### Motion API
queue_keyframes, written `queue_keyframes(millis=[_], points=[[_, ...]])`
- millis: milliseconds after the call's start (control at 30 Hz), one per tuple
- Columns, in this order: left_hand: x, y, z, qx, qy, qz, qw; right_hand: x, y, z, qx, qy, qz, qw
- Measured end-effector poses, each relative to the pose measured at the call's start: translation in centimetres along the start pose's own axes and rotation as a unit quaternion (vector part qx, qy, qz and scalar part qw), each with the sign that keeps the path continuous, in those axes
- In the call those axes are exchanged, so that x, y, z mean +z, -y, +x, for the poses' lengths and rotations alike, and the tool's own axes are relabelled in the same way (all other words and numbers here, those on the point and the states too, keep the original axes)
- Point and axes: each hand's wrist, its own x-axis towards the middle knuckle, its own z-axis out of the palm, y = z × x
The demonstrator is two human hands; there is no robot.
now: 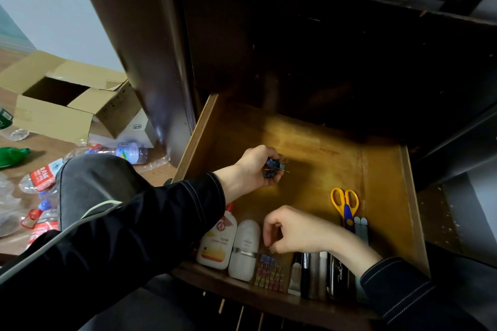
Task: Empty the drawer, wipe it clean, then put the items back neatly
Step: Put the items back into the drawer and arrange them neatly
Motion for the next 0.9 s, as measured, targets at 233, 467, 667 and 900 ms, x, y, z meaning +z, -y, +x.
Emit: queue_keyframes(millis=[233, 467, 667, 900], points=[[0.1, 0.0, -0.2, -0.006, 0.001, -0.002, 1.0, 0.4, 0.0, 0.2, -0.005, 0.024, -0.019, 1.0], [0.0, 0.1, -0.1, -0.007, 0.003, -0.004, 1.0, 0.4, 0.1, 0.3, -0.016, 0.038, -0.001, 0.999], [0.0, -0.1, -0.2, -0.001, 0.002, -0.004, 1.0, -1.7, -0.5, -0.4, 0.037, -0.05, 0.056, 0.996], [0.2, 0.0, -0.5, -0.004, 0.001, -0.007, 1.0, -4.5, -1.4, -2.0, 0.113, -0.353, 0.059, 0.927]])
